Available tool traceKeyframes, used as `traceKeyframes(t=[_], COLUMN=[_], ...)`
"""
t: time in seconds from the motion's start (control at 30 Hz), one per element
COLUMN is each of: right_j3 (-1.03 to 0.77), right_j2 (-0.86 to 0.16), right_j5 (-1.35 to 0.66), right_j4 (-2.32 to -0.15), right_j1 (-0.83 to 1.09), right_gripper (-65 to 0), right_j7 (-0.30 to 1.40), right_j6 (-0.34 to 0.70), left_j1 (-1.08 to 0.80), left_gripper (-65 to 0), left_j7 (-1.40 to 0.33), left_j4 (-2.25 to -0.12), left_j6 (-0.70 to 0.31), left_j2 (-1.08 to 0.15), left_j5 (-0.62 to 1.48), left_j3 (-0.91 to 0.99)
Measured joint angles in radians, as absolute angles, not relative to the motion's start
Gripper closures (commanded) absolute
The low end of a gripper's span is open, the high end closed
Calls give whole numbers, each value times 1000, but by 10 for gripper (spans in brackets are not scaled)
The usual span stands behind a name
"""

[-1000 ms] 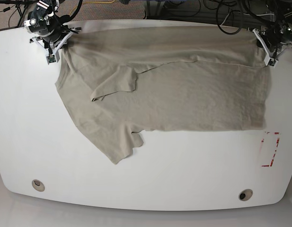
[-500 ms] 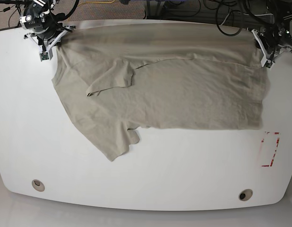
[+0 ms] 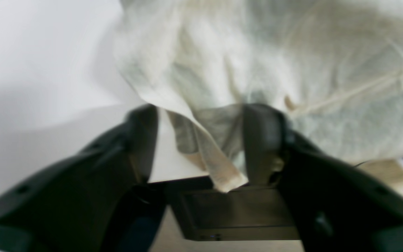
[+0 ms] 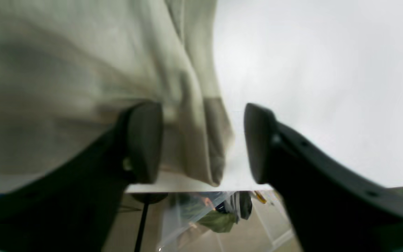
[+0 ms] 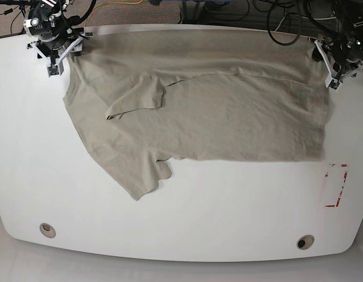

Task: Layout the t-shirt on the table in an organized manner, then fold the t-shirt properly
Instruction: 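Hold the shirt edge with both grippers and pull it taut, then release both grippers and move them to the shirt's hem edge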

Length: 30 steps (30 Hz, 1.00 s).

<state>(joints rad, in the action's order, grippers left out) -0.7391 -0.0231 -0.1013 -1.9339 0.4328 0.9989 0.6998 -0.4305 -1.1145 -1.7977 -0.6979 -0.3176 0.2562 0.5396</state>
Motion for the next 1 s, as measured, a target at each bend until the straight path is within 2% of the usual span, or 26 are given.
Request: traceKeyframes(t=[0.4, 0.67, 1.0], right_j3=[-739, -711, -574], right_j2=[-22, -23, -13], right_j5=[-99, -101, 89], right_j4=[-1984, -1952, -1831], right_j1=[391, 211, -38], right_gripper=[-415, -415, -415], right_j7=[1007, 998, 993], right_j6=[700, 700, 703], left_j1=[-402, -268, 7], left_gripper=[-368, -367, -367], left_j7=[-1180, -1181, -1175], left_j4=[-1902, -1901, -1808], left_j6=[-699, -702, -702], left_j2=[-361, -377, -389], left_j5=[261, 244, 134], left_j3=[582, 578, 497])
